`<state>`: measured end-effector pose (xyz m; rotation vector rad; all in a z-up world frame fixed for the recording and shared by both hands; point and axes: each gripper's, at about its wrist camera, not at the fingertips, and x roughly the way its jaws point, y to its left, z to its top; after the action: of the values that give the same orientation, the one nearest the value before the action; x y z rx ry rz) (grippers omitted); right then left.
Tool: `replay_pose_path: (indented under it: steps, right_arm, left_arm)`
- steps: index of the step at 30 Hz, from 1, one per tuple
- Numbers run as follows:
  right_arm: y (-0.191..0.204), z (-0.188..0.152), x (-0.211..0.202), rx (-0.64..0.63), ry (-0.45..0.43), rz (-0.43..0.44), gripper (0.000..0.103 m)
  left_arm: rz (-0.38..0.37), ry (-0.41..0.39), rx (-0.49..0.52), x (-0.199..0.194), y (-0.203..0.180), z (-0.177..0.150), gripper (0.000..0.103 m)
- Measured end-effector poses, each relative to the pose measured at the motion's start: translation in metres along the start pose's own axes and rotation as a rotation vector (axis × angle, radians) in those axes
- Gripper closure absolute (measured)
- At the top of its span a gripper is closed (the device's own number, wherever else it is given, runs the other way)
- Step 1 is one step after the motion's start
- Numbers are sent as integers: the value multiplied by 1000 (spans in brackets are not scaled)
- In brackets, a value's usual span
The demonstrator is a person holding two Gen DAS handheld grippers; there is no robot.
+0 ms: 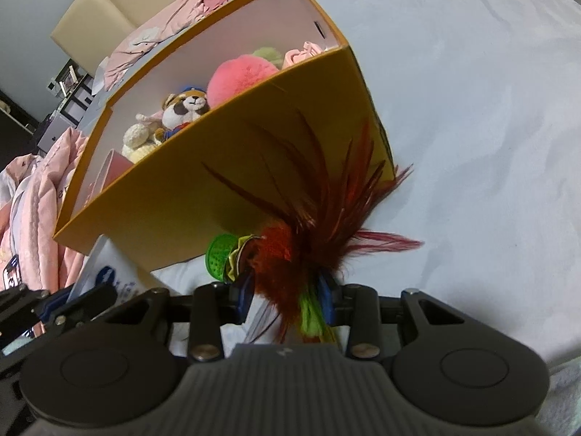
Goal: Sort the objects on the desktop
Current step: 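Lift the shuttlecock and white tube and carry them over the orange box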
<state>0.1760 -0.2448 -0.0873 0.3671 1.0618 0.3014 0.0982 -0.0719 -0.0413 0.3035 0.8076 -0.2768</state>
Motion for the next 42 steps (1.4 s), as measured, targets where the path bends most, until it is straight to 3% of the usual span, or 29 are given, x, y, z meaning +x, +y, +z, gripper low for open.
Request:
replay_pose_path:
  steps: [7, 12, 15, 27, 33, 38, 42]
  right_arm:
    - [1, 6, 11, 25, -5, -11, 65]
    - [8, 6, 12, -29, -41, -10, 94]
    - [12, 4, 4, -62, -82, 6, 100]
    - [33, -6, -57, -183, -221, 57, 103]
    - [47, 8, -107, -228, -329, 116, 103]
    - [60, 38, -136, -274, -397, 162, 103]
    - [68, 63, -135, -327, -436, 137, 103]
  left_arm:
    - [-33, 23, -76, 11, 15, 1, 93]
    - [-49, 32, -122, 11, 21, 1, 93]
    - [-62, 27, -149, 8, 24, 1, 94]
    - [-177, -97, -260, -39, 36, 25, 95]
    - [-235, -197, -299, -60, 47, 59, 95]
    - [-226, -272, -365, -51, 64, 96, 95]
    - [-197, -281, -430, -22, 72, 112, 95]
